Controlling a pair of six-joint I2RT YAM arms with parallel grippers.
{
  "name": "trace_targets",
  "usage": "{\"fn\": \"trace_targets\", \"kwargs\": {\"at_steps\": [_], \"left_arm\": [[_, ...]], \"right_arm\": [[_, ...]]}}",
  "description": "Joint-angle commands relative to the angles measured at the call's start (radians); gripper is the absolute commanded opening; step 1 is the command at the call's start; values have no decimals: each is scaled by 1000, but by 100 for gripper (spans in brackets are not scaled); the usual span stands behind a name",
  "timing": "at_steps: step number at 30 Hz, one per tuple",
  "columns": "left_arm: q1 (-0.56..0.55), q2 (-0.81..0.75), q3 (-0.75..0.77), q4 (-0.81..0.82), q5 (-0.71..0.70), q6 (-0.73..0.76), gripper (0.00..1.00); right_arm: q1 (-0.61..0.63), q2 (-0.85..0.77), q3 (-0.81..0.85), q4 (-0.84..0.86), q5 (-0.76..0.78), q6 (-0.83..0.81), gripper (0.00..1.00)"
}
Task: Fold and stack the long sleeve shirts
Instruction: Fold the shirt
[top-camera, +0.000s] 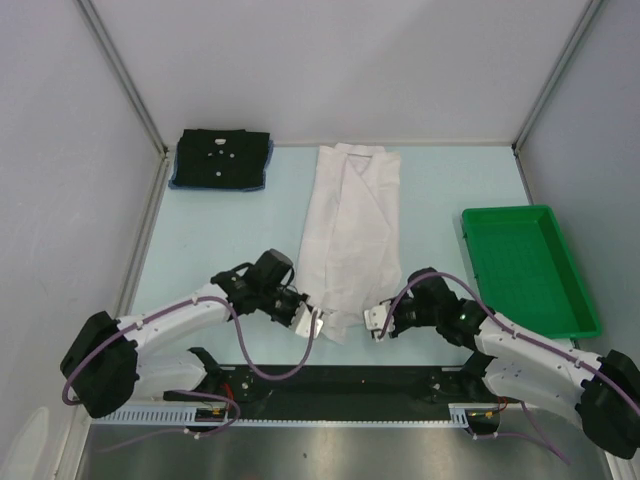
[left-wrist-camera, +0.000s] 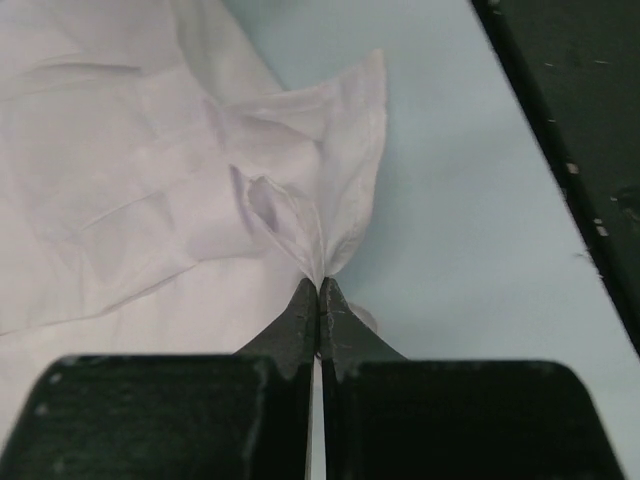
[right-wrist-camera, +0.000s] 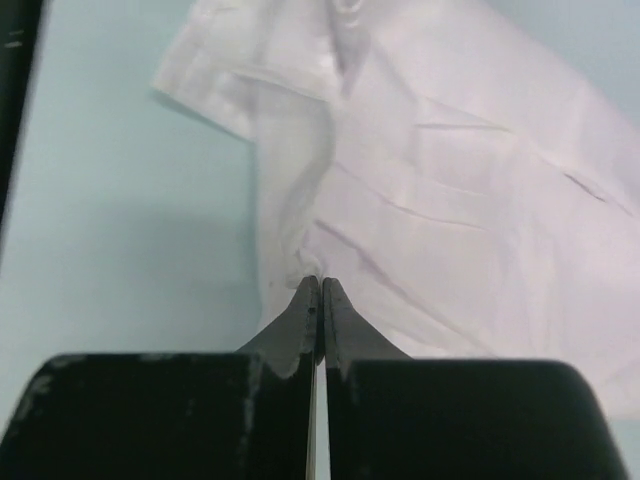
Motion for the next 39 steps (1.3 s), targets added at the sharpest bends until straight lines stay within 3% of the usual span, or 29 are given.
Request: {"fn": "trace_targets", "kwargs": {"at_steps": [1, 4, 9, 13, 16, 19, 25, 32, 33, 35, 36, 39], "left_arm": [[115, 83, 156, -11, 89, -37, 0], [197, 190, 294, -41, 127, -22, 0], [306, 425, 614, -116, 167, -9, 0], [358, 658, 893, -173, 156, -58, 0], [389, 841, 1183, -222, 146, -89, 0], [402, 997, 1352, -253, 124, -89, 0], [409, 1163, 1501, -270, 77, -79, 0], [412, 1215, 1504, -226, 32, -101, 3], [412, 1219, 1509, -207, 27, -112, 4], [415, 1222, 1526, -184, 2, -159, 16], [418, 1217, 1536, -178, 1, -175, 21], [439, 1171, 1561, -169, 1, -268, 47]], "right_arm": [[-121, 32, 115, 80, -97, 6, 0], [-248, 106, 200, 120, -168, -4, 0], [-423, 377, 427, 229, -242, 19, 0], [-503, 605, 590, 295, -272, 19, 0], [-562, 771, 702, 339, -289, 1, 0], [-601, 915, 817, 347, -295, -10, 0], [-627, 1078, 946, 312, -311, -41, 0], [-622, 1146, 989, 340, -257, -33, 0], [-621, 1146, 997, 333, -242, -37, 6], [-624, 1134, 1003, 312, -202, -31, 13], [-622, 1123, 1011, 309, -185, -19, 28], [-633, 1066, 1041, 258, -108, 66, 54]]}}
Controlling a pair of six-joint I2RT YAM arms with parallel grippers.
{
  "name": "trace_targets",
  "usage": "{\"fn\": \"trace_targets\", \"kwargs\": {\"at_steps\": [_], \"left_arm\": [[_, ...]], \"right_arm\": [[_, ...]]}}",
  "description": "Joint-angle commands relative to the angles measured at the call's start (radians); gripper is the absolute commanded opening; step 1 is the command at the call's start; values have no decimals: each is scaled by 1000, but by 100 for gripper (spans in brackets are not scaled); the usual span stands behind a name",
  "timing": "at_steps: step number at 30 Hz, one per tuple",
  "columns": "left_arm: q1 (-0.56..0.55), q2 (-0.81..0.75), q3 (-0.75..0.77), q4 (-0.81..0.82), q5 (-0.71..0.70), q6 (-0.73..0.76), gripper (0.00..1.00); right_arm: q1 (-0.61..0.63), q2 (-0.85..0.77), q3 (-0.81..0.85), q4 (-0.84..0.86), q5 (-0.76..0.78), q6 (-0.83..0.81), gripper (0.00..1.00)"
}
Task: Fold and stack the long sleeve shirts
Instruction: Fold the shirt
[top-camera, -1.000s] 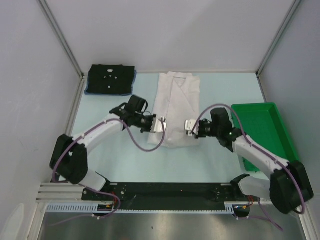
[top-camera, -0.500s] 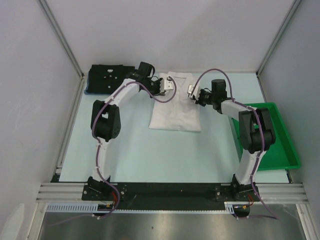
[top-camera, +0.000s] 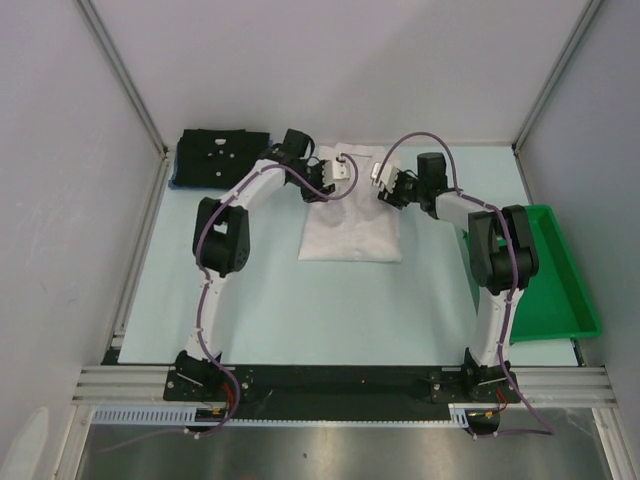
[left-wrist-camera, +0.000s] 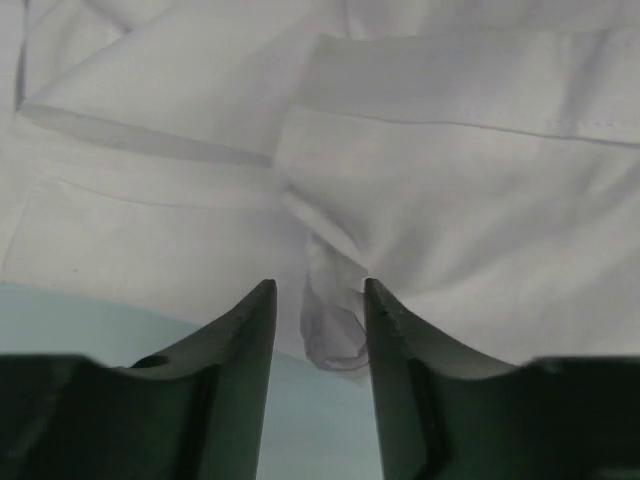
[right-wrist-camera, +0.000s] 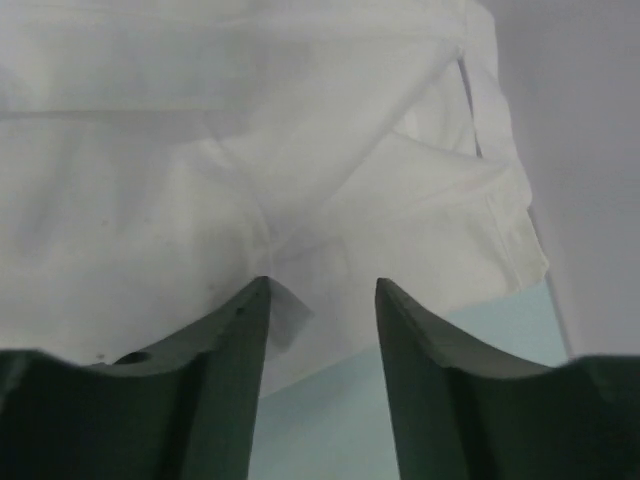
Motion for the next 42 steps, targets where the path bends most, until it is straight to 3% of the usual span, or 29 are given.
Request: {"fn": "trace_targets", "kwargs": {"at_steps": [1, 3, 5, 6, 8, 13, 17, 21, 22, 25, 34, 38, 42], "left_arm": [[28, -82, 80, 49, -6, -160, 57], [43, -153, 63, 37, 0, -250, 68], [54, -228, 25, 15, 3, -353, 86], [60, -251, 11, -15, 35, -387, 99], [76, -324, -54, -44, 78, -514, 99], [97, -430, -263, -35, 398, -817, 99], [91, -437, -426, 7, 617, -974, 99], [71, -446, -654, 303, 664, -1249, 99], [67, -440, -683, 453, 660, -1372, 99], [51, -388, -733, 629, 615, -1520, 99], [109, -208, -822, 681, 445, -1604, 99], [154, -254, -884, 627, 451, -1532, 99], [139, -384, -883, 594, 519, -1421, 99]], "right_arm": [[-13, -90, 112, -40, 110, 101, 59], [-16, -140, 157, -164, 129, 223, 76], [-20, -170, 223, -311, 105, 325, 88], [-19, -192, 241, -357, 75, 426, 99], [-17, -213, 270, -448, 46, 561, 100], [6, -202, 255, -580, -225, 969, 100], [40, -167, 142, -505, -420, 1209, 100], [60, -153, -6, -309, -443, 1365, 100], [63, -127, -19, -263, -448, 1399, 100], [57, -76, -53, -206, -445, 1445, 100], [-54, 62, -188, -157, -368, 1455, 100], [-100, 45, -175, -284, -379, 1378, 99], [-103, -65, -161, -269, -425, 1445, 100]]}}
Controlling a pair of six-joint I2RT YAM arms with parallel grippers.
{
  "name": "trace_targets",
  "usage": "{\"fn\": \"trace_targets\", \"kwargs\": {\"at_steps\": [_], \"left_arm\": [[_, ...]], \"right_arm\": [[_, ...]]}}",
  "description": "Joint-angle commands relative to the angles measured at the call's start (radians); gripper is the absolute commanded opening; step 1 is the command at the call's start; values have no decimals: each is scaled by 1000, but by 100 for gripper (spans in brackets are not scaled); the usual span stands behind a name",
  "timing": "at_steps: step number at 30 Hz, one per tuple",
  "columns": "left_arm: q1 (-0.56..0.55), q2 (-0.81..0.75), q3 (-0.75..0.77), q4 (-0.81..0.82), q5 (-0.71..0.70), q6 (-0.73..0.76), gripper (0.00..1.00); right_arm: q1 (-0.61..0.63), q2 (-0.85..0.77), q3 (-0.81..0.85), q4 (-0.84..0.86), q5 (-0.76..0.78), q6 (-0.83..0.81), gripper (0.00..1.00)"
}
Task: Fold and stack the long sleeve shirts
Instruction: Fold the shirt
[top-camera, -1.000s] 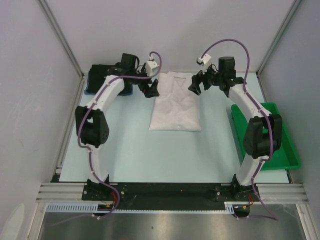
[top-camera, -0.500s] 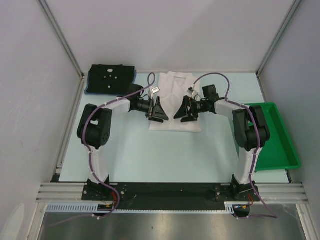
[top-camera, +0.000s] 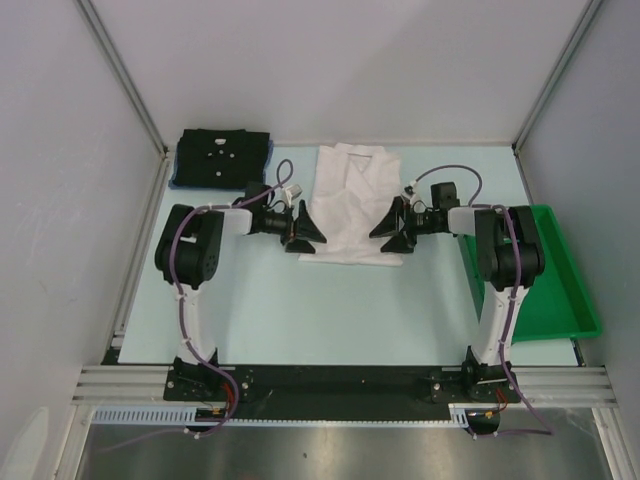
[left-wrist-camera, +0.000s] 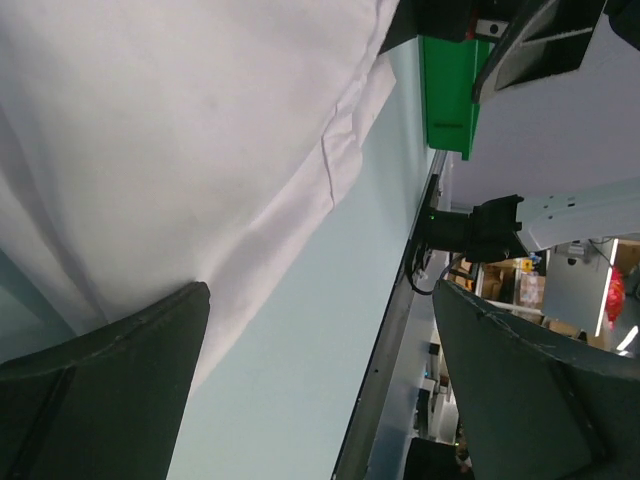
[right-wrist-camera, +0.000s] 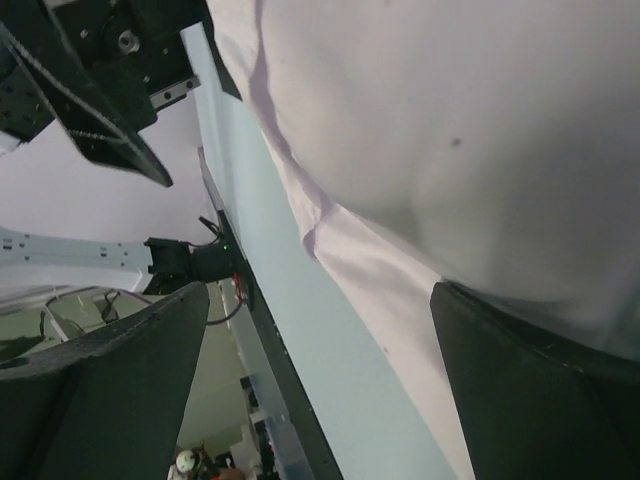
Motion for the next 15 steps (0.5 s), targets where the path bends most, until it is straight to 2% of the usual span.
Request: {"fn": "trace_targets", "kwargs": {"at_steps": [1, 3, 6, 10, 13, 15], "left_arm": [[-6, -132, -12, -54, -9, 126, 99], [-35, -149, 22, -22, 7, 86, 99], [-87, -123, 41, 166, 6, -82, 99], [-115, -10, 139, 297, -65, -239, 90], [-107, 93, 172, 431, -129, -382, 88], [-90, 158, 193, 471, -171, -423, 92]], "right_arm": [[-5, -108, 8, -3, 34, 44, 100], [14, -125, 20, 105, 22, 138, 99], [57, -85, 51, 296, 2, 308, 100], [76, 30, 88, 469, 13, 481, 100], [58, 126, 106, 557, 34, 522, 100], [33, 168, 117, 546, 63, 500, 100]]}}
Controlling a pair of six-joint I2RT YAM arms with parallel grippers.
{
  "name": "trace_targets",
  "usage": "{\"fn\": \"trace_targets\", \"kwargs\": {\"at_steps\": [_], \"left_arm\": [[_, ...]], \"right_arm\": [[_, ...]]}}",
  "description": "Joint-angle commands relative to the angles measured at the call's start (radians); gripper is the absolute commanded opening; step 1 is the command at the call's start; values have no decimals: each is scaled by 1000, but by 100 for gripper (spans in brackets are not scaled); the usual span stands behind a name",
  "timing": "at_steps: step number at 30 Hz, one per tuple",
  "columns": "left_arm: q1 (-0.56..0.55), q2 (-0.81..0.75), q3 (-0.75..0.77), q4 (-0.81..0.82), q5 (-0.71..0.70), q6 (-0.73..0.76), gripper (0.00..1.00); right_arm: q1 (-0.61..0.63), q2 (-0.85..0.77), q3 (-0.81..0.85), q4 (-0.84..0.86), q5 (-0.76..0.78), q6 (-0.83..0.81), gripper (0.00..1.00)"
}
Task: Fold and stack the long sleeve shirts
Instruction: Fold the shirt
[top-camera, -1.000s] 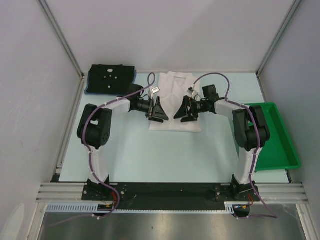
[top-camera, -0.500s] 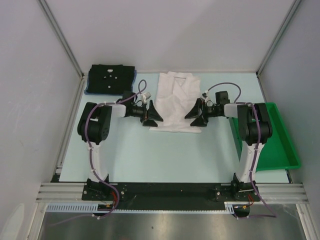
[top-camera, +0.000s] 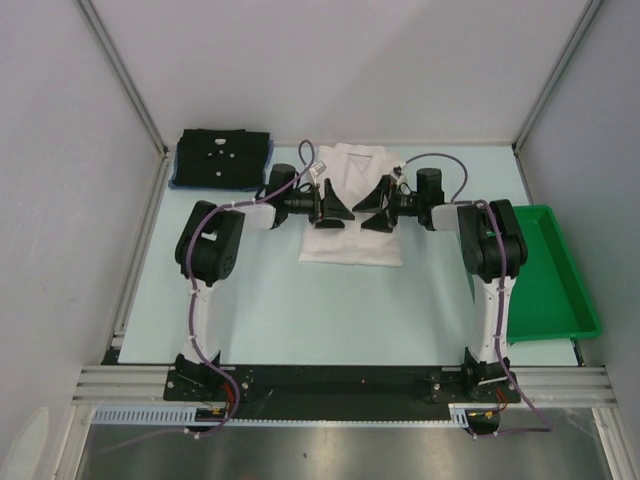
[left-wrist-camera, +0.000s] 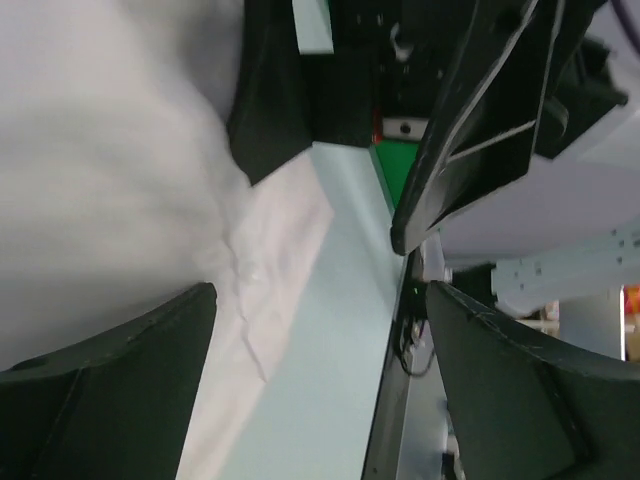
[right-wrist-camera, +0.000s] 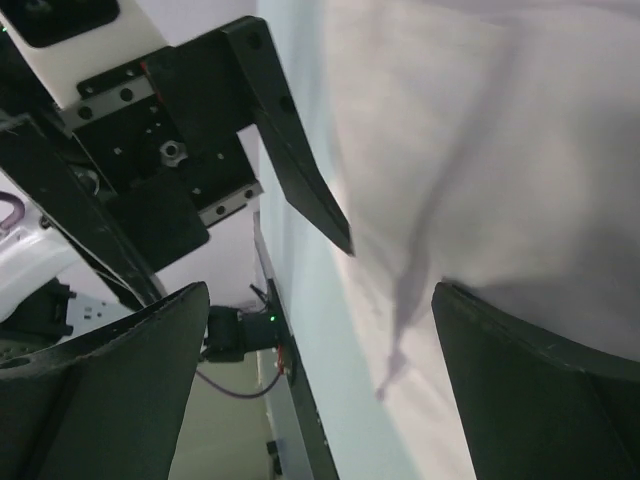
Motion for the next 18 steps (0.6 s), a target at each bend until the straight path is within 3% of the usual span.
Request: {"fn": "trace_targets", "kwargs": {"at_steps": [1, 6, 11, 18], "left_arm": [[42, 134, 47, 160, -118, -164, 93], [91, 123, -17, 5, -172, -81, 94], [114, -11, -57, 35, -40, -2, 93], [42, 5, 64, 101, -47, -67, 90]], "right_arm": [[-73, 129, 24, 55, 56, 49, 100], [-145, 128, 33, -66, 122, -85, 100], [-138, 15, 61, -95, 40, -56, 100], [-55, 34, 62, 182, 35, 226, 100]]}}
